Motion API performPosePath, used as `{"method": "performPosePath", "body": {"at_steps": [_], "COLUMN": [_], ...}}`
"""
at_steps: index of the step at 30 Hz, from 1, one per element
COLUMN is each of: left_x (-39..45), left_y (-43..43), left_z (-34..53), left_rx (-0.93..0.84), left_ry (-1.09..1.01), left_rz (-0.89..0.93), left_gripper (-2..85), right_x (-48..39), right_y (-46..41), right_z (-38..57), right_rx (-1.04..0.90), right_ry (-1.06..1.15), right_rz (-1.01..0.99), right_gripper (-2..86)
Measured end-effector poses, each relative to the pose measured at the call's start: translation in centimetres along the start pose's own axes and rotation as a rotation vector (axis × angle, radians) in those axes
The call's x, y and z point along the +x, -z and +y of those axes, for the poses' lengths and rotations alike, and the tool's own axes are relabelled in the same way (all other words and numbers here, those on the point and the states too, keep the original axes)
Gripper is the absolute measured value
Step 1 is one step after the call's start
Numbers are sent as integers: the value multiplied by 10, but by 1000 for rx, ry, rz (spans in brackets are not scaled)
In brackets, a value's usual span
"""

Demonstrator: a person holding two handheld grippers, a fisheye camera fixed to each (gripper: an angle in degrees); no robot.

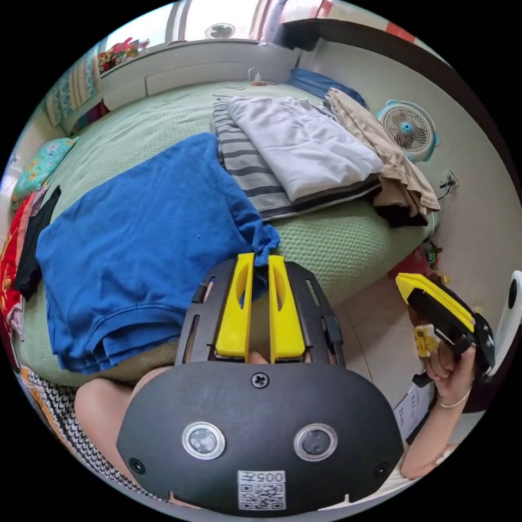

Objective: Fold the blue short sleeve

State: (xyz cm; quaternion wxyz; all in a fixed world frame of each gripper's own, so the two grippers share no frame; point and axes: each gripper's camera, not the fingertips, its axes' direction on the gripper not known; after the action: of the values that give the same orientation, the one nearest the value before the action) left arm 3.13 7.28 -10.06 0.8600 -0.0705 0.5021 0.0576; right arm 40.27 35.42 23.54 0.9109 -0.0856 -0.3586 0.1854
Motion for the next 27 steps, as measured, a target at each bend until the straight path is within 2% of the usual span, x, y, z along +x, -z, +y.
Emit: {"method": "performPosePath", "body": {"at_steps": [3,9,15,20,23,27], "left_x": [-9,-55,-92,-109,-118,-126], "left_y": [15,59,80,94,102,111], "left_z": [7,31,50,65,71,76], "left_rx": [18,109,156,186,201,211], "left_ry": [-24,68,114,130,131,120], "left_rz": [-12,12,77,108,151,150], "left_gripper": [53,47,45,45,45,46], "right_x": [0,-6,-20,-37,-44,-40], "right_y": [1,10,15,-18,-48,-91], "right_z": [-17,-63,-157,-272,-322,-366], "right_rx": [-9,-27,-18,-206,-337,-550], "right_ry": [14,66,144,186,188,89], "right_rz": [-28,-74,-260,-402,-335,-439], "right_gripper": [36,45,79,115,120,132]}}
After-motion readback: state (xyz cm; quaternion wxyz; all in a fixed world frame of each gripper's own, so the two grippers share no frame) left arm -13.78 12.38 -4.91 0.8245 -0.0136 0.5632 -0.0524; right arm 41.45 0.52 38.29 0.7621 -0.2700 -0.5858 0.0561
